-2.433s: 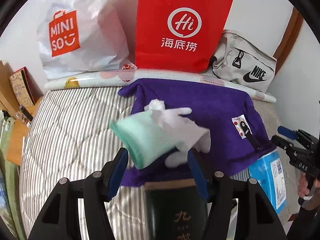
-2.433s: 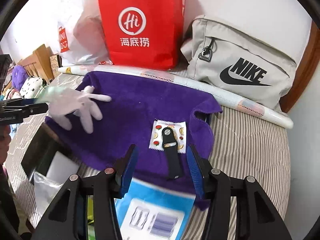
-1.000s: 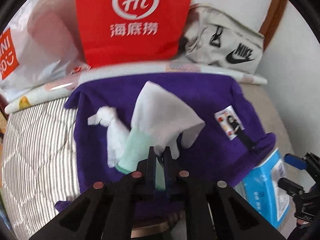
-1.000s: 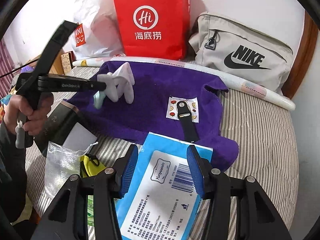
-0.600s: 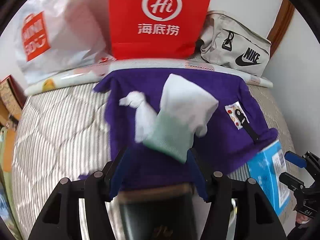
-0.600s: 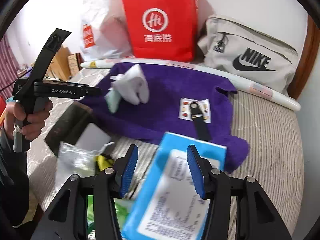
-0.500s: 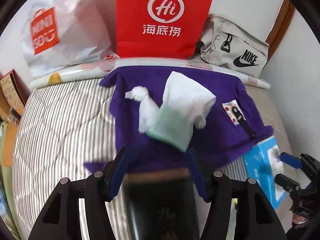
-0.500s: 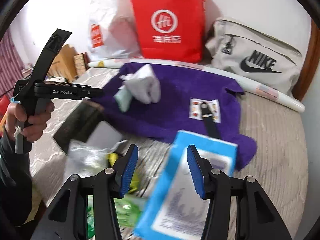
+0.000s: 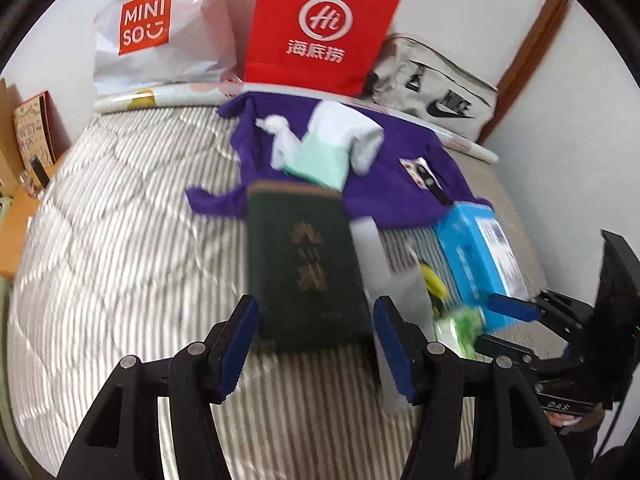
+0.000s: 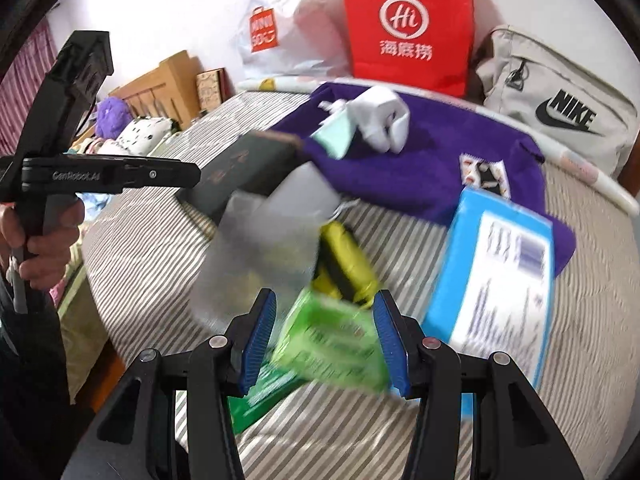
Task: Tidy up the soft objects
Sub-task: 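Move both open tools from the towel to the pile of items beside it, then grasp the green wet-wipe pack with the right tool while the left tool grasps the white mesh bag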
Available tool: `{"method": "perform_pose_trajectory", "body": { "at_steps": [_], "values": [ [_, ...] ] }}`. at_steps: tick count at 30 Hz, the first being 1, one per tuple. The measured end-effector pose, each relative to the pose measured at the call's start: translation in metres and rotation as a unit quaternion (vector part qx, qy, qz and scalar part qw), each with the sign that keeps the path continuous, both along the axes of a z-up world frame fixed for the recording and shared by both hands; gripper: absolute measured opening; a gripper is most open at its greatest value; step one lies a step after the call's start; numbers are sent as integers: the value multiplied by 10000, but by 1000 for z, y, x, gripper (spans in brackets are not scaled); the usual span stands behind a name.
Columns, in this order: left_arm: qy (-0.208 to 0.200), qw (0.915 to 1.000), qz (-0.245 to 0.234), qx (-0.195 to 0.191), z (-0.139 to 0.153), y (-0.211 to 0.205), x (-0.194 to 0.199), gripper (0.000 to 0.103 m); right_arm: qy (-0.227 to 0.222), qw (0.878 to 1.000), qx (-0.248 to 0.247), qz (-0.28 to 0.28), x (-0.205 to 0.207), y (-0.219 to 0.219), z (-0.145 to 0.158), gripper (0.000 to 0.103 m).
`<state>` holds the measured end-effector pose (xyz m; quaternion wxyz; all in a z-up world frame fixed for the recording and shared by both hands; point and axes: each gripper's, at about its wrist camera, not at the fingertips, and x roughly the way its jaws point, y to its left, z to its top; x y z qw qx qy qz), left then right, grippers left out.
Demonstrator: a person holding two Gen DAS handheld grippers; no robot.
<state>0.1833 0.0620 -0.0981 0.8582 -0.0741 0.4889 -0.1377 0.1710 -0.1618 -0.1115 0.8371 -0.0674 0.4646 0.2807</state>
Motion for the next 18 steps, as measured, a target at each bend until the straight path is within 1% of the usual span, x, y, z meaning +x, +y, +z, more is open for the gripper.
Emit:
{"method": "perform_pose_trajectory", "body": {
  "at_steps": [4,7,9,12,14,17,18],
  "values": [
    [86,9998,-85,-139,-12,-3,-24,58,-82,9995,-284,141,-17,5,-8,52],
    [211,9994,-162,-224,-24,-10,-34,58,-173,9986,-438,243,-25,11,-15,53],
    [260,9992,-203,-240,-30,-14,-38,58,-382,9961,-740,289,-29,17,-20,54],
    [340,9986,-273,-301,-38,-18,-42,58,-723,9877,-1308,470,-36,29,-31,53],
    [344,9984,-289,-335,-42,-20,-44,58,-879,9826,-1534,563,-39,31,-37,53],
    [368,9974,-380,-488,-48,-26,-44,58,-953,9822,-1509,580,-38,29,-41,52],
    [376,9969,-403,-561,-50,-28,-42,58,-967,9833,-1438,558,-38,27,-40,47]
  ]
}}
